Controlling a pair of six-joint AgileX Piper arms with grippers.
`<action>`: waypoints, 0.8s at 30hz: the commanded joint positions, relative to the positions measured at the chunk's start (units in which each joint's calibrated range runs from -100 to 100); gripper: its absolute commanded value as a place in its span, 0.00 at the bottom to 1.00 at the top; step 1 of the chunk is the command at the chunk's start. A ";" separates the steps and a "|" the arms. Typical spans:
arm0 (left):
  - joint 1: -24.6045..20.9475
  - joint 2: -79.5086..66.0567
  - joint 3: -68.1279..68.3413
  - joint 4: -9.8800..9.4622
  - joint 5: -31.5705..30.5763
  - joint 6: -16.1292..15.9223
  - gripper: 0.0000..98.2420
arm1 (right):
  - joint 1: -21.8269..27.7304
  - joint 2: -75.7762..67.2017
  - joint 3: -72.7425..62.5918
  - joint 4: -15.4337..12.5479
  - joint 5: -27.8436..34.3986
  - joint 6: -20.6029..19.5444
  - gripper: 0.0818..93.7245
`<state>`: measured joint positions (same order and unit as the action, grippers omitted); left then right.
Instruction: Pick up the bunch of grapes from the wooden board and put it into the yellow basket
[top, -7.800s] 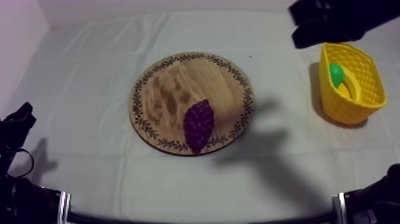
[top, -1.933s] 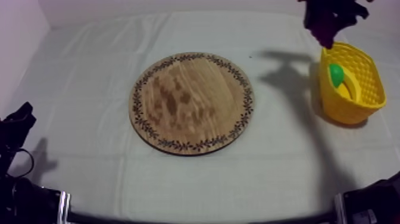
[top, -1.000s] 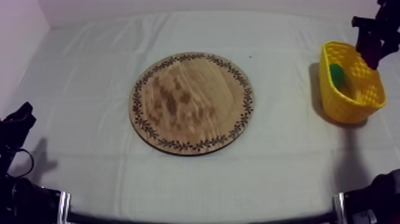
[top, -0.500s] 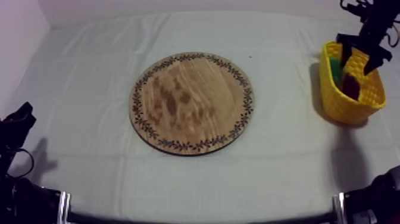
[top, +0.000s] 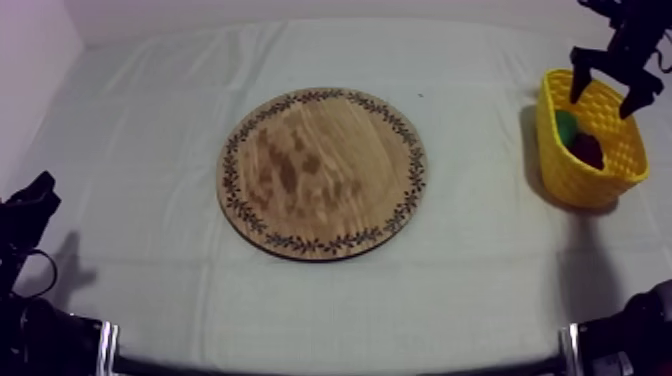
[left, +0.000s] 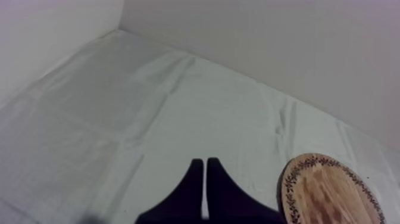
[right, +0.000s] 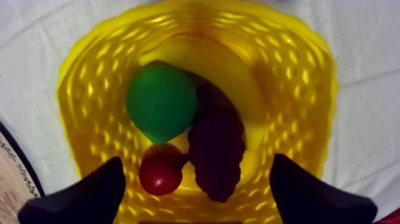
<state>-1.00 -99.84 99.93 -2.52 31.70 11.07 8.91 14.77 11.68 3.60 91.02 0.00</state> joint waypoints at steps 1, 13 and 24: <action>0.02 0.02 -0.04 0.01 -0.01 -0.01 0.00 | 0.21 -2.91 1.26 -0.24 -1.41 0.06 0.68; 0.02 0.02 -0.04 0.01 -0.01 -0.01 0.00 | -0.06 -24.05 21.22 0.21 -19.62 -0.55 0.47; 0.02 0.02 -0.04 0.01 -0.01 -0.01 0.00 | -5.80 -46.32 42.88 3.52 -35.82 -3.21 0.18</action>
<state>-1.00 -99.84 99.93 -2.52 31.70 11.07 3.94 -25.69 49.47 6.96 57.54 -3.17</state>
